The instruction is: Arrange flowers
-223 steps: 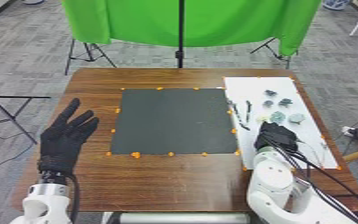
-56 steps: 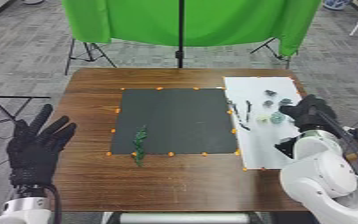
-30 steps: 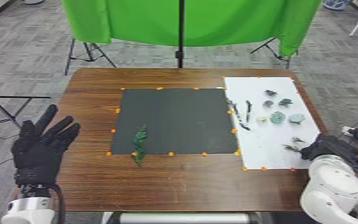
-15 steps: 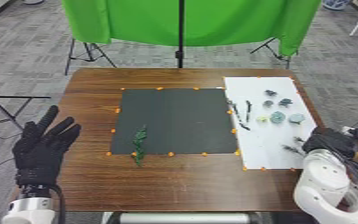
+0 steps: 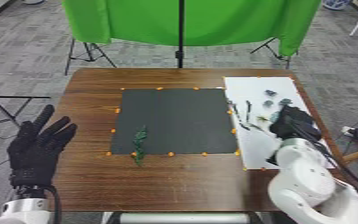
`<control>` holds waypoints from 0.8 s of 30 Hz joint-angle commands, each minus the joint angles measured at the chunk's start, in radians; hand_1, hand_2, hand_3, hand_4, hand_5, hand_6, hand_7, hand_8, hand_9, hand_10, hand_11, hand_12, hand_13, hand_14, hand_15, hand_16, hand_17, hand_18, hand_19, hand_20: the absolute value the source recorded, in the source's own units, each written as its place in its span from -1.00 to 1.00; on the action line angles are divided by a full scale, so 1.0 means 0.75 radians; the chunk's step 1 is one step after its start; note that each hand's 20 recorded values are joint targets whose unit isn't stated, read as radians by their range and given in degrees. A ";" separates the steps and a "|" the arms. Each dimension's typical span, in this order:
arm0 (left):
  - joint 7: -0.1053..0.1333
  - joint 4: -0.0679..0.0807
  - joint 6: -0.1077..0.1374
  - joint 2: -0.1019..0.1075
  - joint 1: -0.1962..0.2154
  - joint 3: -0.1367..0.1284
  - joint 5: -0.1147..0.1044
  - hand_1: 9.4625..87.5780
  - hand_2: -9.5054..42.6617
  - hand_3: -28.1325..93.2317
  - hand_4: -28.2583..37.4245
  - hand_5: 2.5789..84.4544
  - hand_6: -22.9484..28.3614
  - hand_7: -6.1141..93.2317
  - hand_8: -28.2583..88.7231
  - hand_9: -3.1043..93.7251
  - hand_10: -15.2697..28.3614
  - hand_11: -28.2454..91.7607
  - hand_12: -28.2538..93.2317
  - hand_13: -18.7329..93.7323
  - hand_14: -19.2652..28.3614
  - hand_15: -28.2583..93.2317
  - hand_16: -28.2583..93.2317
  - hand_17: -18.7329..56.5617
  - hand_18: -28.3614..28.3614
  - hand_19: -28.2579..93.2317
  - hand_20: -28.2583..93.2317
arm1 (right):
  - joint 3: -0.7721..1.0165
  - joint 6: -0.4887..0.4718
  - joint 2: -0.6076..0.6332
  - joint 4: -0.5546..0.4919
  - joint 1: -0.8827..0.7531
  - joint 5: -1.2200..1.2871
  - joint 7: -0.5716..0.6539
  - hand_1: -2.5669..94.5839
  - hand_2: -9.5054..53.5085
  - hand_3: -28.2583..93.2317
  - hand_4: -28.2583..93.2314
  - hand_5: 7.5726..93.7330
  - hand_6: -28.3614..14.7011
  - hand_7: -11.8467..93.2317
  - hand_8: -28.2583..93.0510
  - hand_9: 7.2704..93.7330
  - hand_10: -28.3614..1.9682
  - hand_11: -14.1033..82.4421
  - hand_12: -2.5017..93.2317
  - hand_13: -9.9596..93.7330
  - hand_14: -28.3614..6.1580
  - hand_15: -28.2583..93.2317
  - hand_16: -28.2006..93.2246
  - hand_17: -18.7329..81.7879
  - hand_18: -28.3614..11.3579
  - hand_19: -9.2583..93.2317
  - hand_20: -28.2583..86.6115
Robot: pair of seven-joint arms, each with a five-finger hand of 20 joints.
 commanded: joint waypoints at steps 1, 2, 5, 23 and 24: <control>-0.034 0.001 0.009 -0.002 -0.014 0.011 0.013 -0.85 -0.16 0.65 -1.00 -0.23 0.14 -0.65 -0.69 -0.21 0.64 -0.14 -0.36 -0.23 1.00 0.31 -0.67 -0.76 1.00 0.39 -0.33 | -0.366 -0.035 -0.406 0.162 0.448 0.057 -0.172 0.12 -0.96 0.63 -1.00 0.92 0.21 -0.45 -0.40 0.91 0.10 0.21 -0.51 0.72 0.00 0.73 -0.23 0.14 -0.87 1.00 0.25; -0.028 0.007 0.007 0.006 -0.030 0.024 0.010 -0.85 -0.16 0.65 -1.00 -0.23 0.14 -0.65 -0.69 -0.21 0.64 -0.14 -0.36 -0.23 1.00 0.31 -0.67 -0.76 1.00 0.39 -0.33 | -0.417 -0.025 -0.431 0.196 0.486 0.059 -0.173 0.11 -0.96 0.63 -1.00 0.92 0.22 -0.45 -0.40 0.92 0.10 0.21 -0.51 0.72 -0.01 0.73 -0.23 0.14 -0.87 1.00 0.26; -0.019 0.005 0.017 0.028 -0.033 0.031 0.007 -0.85 -0.16 0.65 -1.00 -0.23 0.14 -0.65 -0.69 -0.21 0.64 -0.14 -0.36 -0.23 1.00 0.31 -0.67 -0.76 1.00 0.39 -0.33 | -0.539 -0.061 -0.495 0.295 0.569 0.043 -0.193 0.09 -0.95 0.63 -1.00 0.93 0.22 -0.45 -0.40 0.93 0.09 0.22 -0.51 0.73 0.00 0.73 -0.23 0.15 -0.87 1.00 0.27; -0.076 0.023 0.013 0.039 -0.107 0.058 0.014 -0.83 -0.17 0.67 -1.00 -0.23 0.14 -0.65 -0.69 -0.21 0.64 -0.14 -0.36 -0.23 1.00 0.31 -0.68 -0.76 1.00 0.39 -0.34 | -0.798 -0.292 -0.602 0.572 0.717 0.061 -0.161 -0.09 -0.70 0.67 -0.99 1.00 0.33 -0.26 -0.76 1.00 0.01 0.30 -0.53 0.80 -0.03 0.76 -0.20 0.22 -0.93 1.00 0.46; -0.085 0.027 0.004 0.034 -0.118 0.062 0.018 -0.82 -0.17 0.68 -1.00 -0.23 0.14 -0.65 -0.69 -0.21 0.64 -0.14 -0.36 -0.23 1.00 0.31 -0.68 -0.76 1.00 0.39 -0.34 | -0.801 -0.289 -0.607 0.577 0.717 0.063 -0.154 -0.10 -0.70 0.67 -0.99 1.00 0.33 -0.26 -0.76 1.00 0.01 0.30 -0.53 0.80 -0.03 0.76 -0.20 0.22 -0.93 1.00 0.46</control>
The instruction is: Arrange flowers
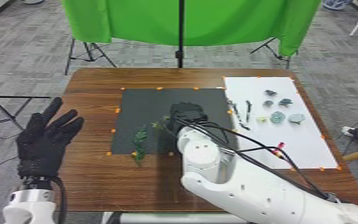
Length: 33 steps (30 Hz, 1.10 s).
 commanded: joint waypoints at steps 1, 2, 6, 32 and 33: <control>-0.044 0.020 -0.004 0.005 -0.029 0.019 0.015 -0.82 -0.17 0.68 -1.00 -0.23 0.14 -0.65 -0.69 -0.21 0.64 -0.14 -0.36 -0.23 1.00 0.31 -0.68 -0.76 1.00 0.39 -0.34 | -0.042 -0.008 -0.032 0.047 0.008 0.017 0.027 -0.10 -0.70 0.67 -0.99 1.00 0.33 -0.25 -0.76 1.00 0.01 0.30 -0.53 0.80 -0.03 0.76 -0.20 0.23 -0.94 1.00 0.46; -0.052 0.024 -0.009 0.004 -0.039 0.022 0.019 -0.81 -0.18 0.68 -1.00 -0.23 0.15 -0.65 -0.69 -0.21 0.64 -0.14 -0.36 -0.24 1.00 0.31 -0.68 -0.76 1.00 0.39 -0.34 | -0.045 -0.005 -0.035 0.047 0.006 0.020 0.040 -0.10 -0.69 0.66 -0.99 1.00 0.32 -0.25 -0.76 1.00 0.01 0.31 -0.53 0.80 -0.03 0.76 -0.20 0.23 -0.94 1.00 0.46; -0.074 0.026 -0.018 0.001 -0.052 0.018 0.031 -0.80 -0.18 0.68 -1.00 -0.23 0.15 -0.65 -0.69 -0.21 0.64 -0.13 -0.36 -0.24 1.00 0.31 -0.68 -0.76 1.00 0.39 -0.34 | -0.042 -0.010 -0.056 0.042 -0.009 0.025 0.038 -0.11 -0.66 0.65 -0.98 1.00 0.32 -0.23 -0.77 1.00 -0.01 0.32 -0.55 0.79 -0.08 0.76 -0.19 0.22 -0.96 1.00 0.46; -0.163 0.027 -0.035 -0.043 -0.055 0.007 0.067 -0.78 -0.16 0.68 -1.00 -0.22 0.16 -0.65 -0.69 -0.21 0.65 -0.13 -0.36 -0.24 1.00 0.32 -0.68 -0.76 0.99 0.40 -0.35 | 0.021 0.042 -0.059 -0.030 -0.073 0.047 0.035 -0.26 -0.59 0.60 -0.97 1.00 0.31 -0.23 -0.80 1.00 -0.02 0.29 -0.58 0.78 -0.13 0.75 -0.20 0.19 -0.99 1.00 0.45; -0.160 0.028 -0.040 -0.046 -0.052 0.007 0.065 -0.78 -0.16 0.68 -1.00 -0.22 0.16 -0.65 -0.69 -0.21 0.64 -0.13 -0.36 -0.24 1.00 0.32 -0.68 -0.76 0.99 0.40 -0.35 | 0.030 0.048 -0.055 -0.036 -0.078 0.039 0.032 -0.26 -0.59 0.60 -0.96 1.00 0.31 -0.23 -0.80 1.00 -0.02 0.29 -0.58 0.78 -0.13 0.75 -0.20 0.19 -0.99 1.00 0.45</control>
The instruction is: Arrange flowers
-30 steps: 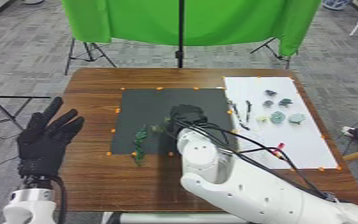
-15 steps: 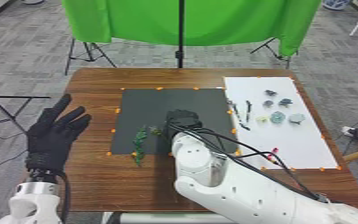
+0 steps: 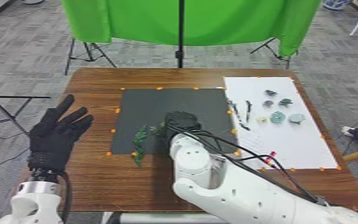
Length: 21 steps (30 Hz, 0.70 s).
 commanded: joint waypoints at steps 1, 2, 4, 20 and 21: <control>-0.007 -0.001 0.002 -0.019 0.038 -0.006 0.000 -0.78 -0.15 0.68 -1.00 -0.22 0.16 -0.65 -0.69 -0.21 0.64 -0.13 -0.36 -0.24 1.00 0.32 -0.68 -0.76 0.99 0.40 -0.35 | 0.052 0.047 0.013 -0.059 -0.036 -0.017 -0.012 -0.26 -0.59 0.60 -0.96 1.00 0.31 -0.23 -0.80 1.00 -0.02 0.29 -0.58 0.78 -0.14 0.75 -0.20 0.19 -0.99 1.00 0.45; -0.003 -0.003 0.003 -0.023 0.042 -0.008 0.004 -0.79 -0.15 0.68 -1.00 -0.21 0.16 -0.65 -0.69 -0.21 0.64 -0.13 -0.36 -0.24 1.00 0.32 -0.68 -0.76 0.99 0.40 -0.35 | 0.058 0.051 0.017 -0.063 -0.036 -0.022 -0.014 -0.27 -0.59 0.60 -0.96 1.00 0.31 -0.23 -0.80 1.00 -0.02 0.29 -0.58 0.78 -0.13 0.75 -0.20 0.19 -0.99 1.00 0.45; 0.002 -0.003 0.009 -0.020 0.047 -0.007 -0.001 -0.79 -0.15 0.68 -1.00 -0.21 0.16 -0.65 -0.69 -0.21 0.65 -0.13 -0.36 -0.24 1.00 0.32 -0.68 -0.76 1.00 0.40 -0.35 | 0.074 0.063 0.031 -0.078 -0.039 -0.016 -0.013 -0.28 -0.59 0.60 -0.96 1.00 0.31 -0.23 -0.80 1.00 -0.01 0.29 -0.58 0.78 -0.13 0.75 -0.20 0.19 -0.98 1.00 0.45; 0.006 -0.013 0.001 -0.061 0.072 -0.023 0.009 -0.80 -0.15 0.68 -1.00 -0.21 0.17 -0.65 -0.69 -0.21 0.65 -0.13 -0.36 -0.24 1.00 0.32 -0.68 -0.76 0.99 0.40 -0.36 | 0.287 0.433 0.376 -0.132 -0.050 -0.071 0.183 -0.33 -0.66 0.64 -0.94 0.79 0.12 -0.54 -0.74 0.94 -0.09 -0.09 -0.55 0.68 -0.12 0.62 -0.24 0.06 -1.00 0.99 0.20; 0.011 -0.012 0.004 -0.061 0.070 -0.020 0.008 -0.80 -0.15 0.68 -1.00 -0.21 0.17 -0.65 -0.69 -0.21 0.65 -0.13 -0.36 -0.24 1.00 0.32 -0.68 -0.76 0.99 0.40 -0.36 | 0.304 0.431 0.390 -0.117 -0.050 -0.059 0.197 -0.33 -0.67 0.65 -0.94 0.75 0.08 -0.55 -0.73 0.90 -0.12 -0.10 -0.55 0.65 -0.15 0.61 -0.24 0.03 -1.00 0.98 0.19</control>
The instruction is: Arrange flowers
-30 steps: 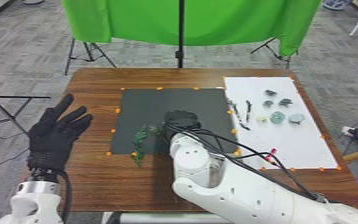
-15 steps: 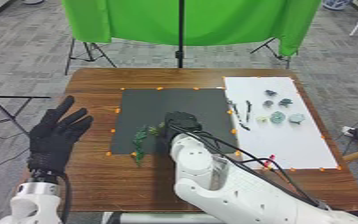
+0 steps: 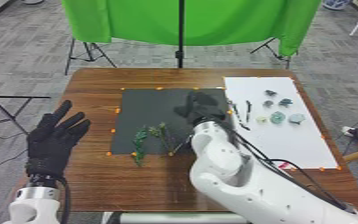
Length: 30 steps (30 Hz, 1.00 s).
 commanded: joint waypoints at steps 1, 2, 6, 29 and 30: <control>0.001 -0.007 0.001 -0.020 0.023 -0.003 0.009 -0.79 -0.15 0.68 -1.00 -0.21 0.17 -0.65 -0.69 -0.21 0.65 -0.13 -0.36 -0.24 1.00 0.32 -0.68 -0.76 0.99 0.40 -0.36 | 0.157 0.014 0.215 0.082 0.007 -0.008 0.150 -0.32 -0.69 0.65 -0.94 0.68 0.05 -0.56 -0.72 0.84 -0.17 -0.10 -0.55 0.62 -0.18 0.62 -0.25 0.01 -1.00 0.98 0.17; 0.000 -0.008 0.003 -0.020 0.024 -0.003 0.009 -0.80 -0.15 0.68 -1.00 -0.21 0.17 -0.65 -0.69 -0.21 0.65 -0.13 -0.36 -0.24 1.00 0.32 -0.68 -0.76 0.99 0.40 -0.36 | 0.173 0.000 0.221 0.097 0.004 -0.006 0.167 -0.31 -0.71 0.65 -0.94 0.60 0.02 -0.57 -0.72 0.80 -0.21 -0.09 -0.56 0.59 -0.20 0.63 -0.26 -0.01 -1.00 0.97 0.15; -0.010 -0.007 -0.003 -0.031 0.022 -0.002 0.015 -0.80 -0.15 0.67 -1.00 -0.21 0.17 -0.65 -0.69 -0.21 0.65 -0.13 -0.36 -0.24 1.00 0.32 -0.68 -0.76 0.99 0.40 -0.37 | 0.186 -0.054 0.247 0.164 0.018 0.031 0.194 -0.31 -0.74 0.66 -0.95 0.44 -0.09 -0.58 -0.71 0.68 -0.30 -0.05 -0.57 0.54 -0.26 0.66 -0.28 -0.03 -1.00 0.98 0.12; 0.005 -0.002 0.002 -0.014 0.022 0.014 0.004 -0.79 -0.15 0.67 -1.00 -0.21 0.18 -0.65 -0.69 -0.21 0.65 -0.13 -0.36 -0.24 1.00 0.32 -0.68 -0.76 0.99 0.41 -0.37 | 0.104 -0.326 0.137 0.308 0.036 0.148 0.184 -0.32 -0.84 0.64 -0.95 0.29 -0.17 -0.62 -0.70 0.55 -0.35 0.05 -0.58 0.50 -0.22 0.74 -0.30 -0.06 -1.00 0.98 0.12; 0.005 -0.003 0.007 -0.010 0.023 0.017 0.000 -0.79 -0.15 0.67 -1.00 -0.21 0.18 -0.65 -0.69 -0.21 0.65 -0.13 -0.36 -0.24 1.00 0.32 -0.68 -0.76 0.99 0.41 -0.37 | 0.103 -0.358 0.127 0.313 0.035 0.163 0.193 -0.32 -0.84 0.63 -0.95 0.28 -0.17 -0.62 -0.70 0.55 -0.35 0.07 -0.57 0.50 -0.23 0.75 -0.29 -0.06 -1.00 0.98 0.13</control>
